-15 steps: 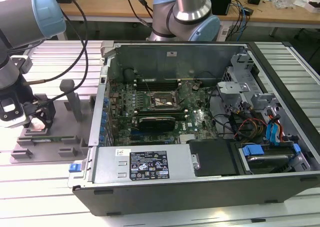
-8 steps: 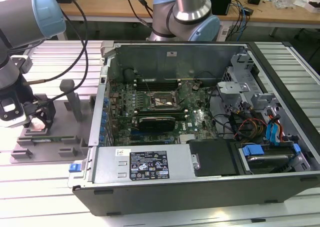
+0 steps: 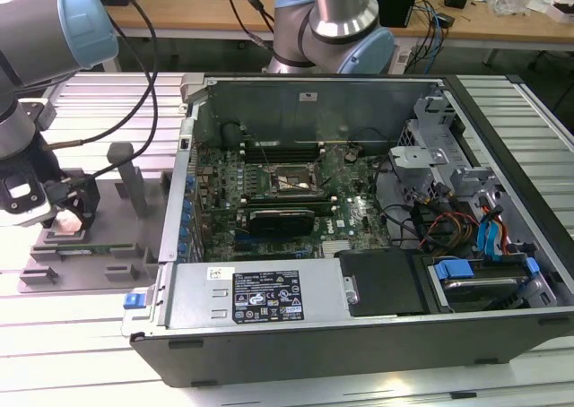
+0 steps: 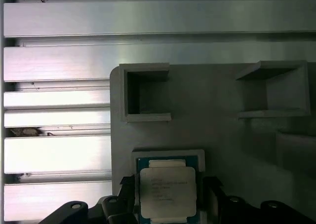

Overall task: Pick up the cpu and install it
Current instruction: 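Pick up the cpu and move it towards the insertion slot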

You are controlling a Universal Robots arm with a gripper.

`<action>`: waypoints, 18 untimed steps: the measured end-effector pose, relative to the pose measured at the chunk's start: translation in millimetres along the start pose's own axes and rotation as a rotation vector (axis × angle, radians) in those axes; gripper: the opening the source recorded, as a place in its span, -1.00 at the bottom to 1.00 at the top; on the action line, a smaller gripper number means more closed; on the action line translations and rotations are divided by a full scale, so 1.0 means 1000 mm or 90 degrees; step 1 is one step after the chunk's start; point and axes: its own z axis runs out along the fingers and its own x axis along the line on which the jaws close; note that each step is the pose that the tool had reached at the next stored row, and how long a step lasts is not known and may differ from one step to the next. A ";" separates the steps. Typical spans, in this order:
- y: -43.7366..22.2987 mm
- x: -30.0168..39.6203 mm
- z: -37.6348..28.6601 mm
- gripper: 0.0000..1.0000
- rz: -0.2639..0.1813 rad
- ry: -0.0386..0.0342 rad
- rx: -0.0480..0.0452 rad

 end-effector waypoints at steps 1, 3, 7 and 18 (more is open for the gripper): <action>0.0001 0.0000 0.0001 0.33 0.000 -0.0001 -0.0002; 0.0001 0.0000 0.0001 0.33 0.000 -0.0001 -0.0002; 0.0002 -0.0037 0.0002 0.33 0.001 0.0163 0.0003; 0.0001 -0.0027 0.0012 0.33 0.001 0.0163 0.0002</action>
